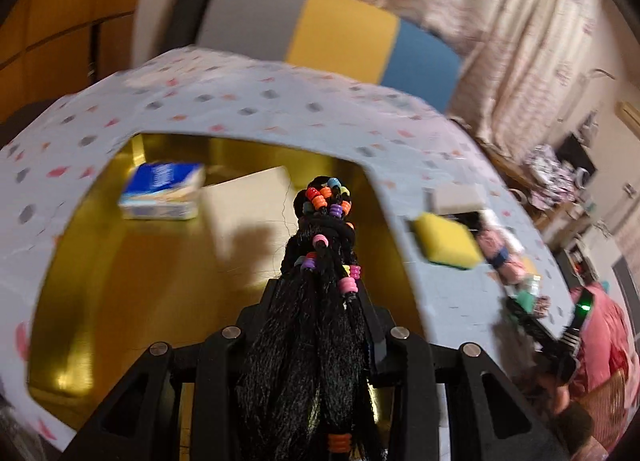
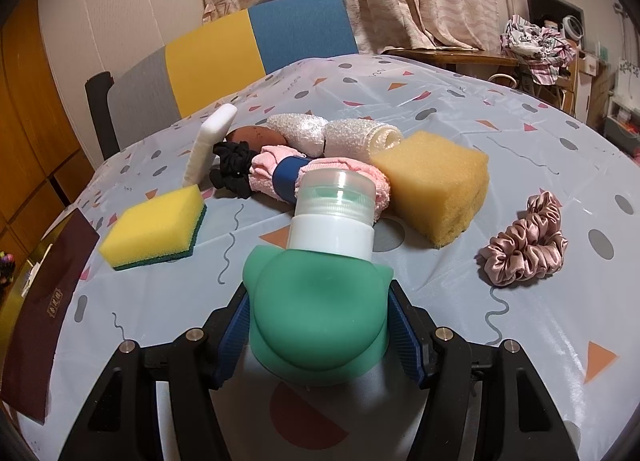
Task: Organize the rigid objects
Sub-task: 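Lower the hair extension into the gold tray with the left gripper and release it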
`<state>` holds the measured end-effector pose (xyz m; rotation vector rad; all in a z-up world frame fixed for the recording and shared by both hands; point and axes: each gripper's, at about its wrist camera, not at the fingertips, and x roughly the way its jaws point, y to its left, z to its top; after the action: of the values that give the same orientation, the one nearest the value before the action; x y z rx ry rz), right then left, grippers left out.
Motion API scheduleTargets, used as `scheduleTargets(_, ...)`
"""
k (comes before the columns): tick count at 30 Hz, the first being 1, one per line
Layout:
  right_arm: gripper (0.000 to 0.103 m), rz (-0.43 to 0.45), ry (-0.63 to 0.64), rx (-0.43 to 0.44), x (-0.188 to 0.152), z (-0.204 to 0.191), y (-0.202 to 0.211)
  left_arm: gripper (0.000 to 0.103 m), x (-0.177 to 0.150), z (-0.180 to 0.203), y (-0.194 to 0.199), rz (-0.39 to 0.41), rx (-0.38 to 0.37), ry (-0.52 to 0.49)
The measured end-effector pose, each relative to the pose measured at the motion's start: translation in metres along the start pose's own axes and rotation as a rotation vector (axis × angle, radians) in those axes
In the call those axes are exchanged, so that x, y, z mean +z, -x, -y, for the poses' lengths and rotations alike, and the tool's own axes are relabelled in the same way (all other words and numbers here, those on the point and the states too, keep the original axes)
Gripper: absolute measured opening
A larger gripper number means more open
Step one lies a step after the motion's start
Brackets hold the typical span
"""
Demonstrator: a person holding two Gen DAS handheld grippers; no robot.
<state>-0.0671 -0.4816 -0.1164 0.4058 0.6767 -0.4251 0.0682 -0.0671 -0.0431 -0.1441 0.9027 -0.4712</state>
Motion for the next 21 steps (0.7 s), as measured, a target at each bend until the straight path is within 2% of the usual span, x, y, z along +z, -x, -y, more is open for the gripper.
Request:
scheduleTargets(4, 0.065, -0.005, 0.015, -0.016, 0.000, -0.003, -0.001, 0.034, 0.003, -0.039, -0.008, -0.020, 0.072, 0.058)
scheduleTargets(9, 0.065, -0.010, 0.032, -0.035, 0.000, -0.006, -0.001, 0.036, 0.011, -0.073, -0.017, -0.042, 0.127, 0.120)
scheduleTargets(10, 0.065, -0.012, 0.036, -0.039, 0.000, -0.007, -0.001, 0.038, 0.013, -0.077, -0.018, -0.040, 0.151, 0.121)
scheduleTargets(12, 0.065, -0.014, 0.044, -0.047, 0.000, -0.008, -0.002, 0.050, 0.018, -0.087, -0.020, -0.034, 0.223, 0.130)
scheduleTargets(15, 0.065, -0.016, 0.052, -0.056, -0.001, -0.010, -0.002, 0.065, 0.021, -0.098, -0.015, -0.012, 0.265, 0.163)
scheduleTargets(17, 0.065, -0.018, 0.058, -0.063, -0.001, -0.011, -0.003, 0.069, 0.021, -0.102, -0.009, 0.002, 0.264, 0.178)
scheduleTargets(21, 0.065, -0.021, 0.069, -0.075, -0.001, -0.013, -0.003, 0.069, 0.013, -0.100, 0.011, 0.056, 0.254, 0.185)
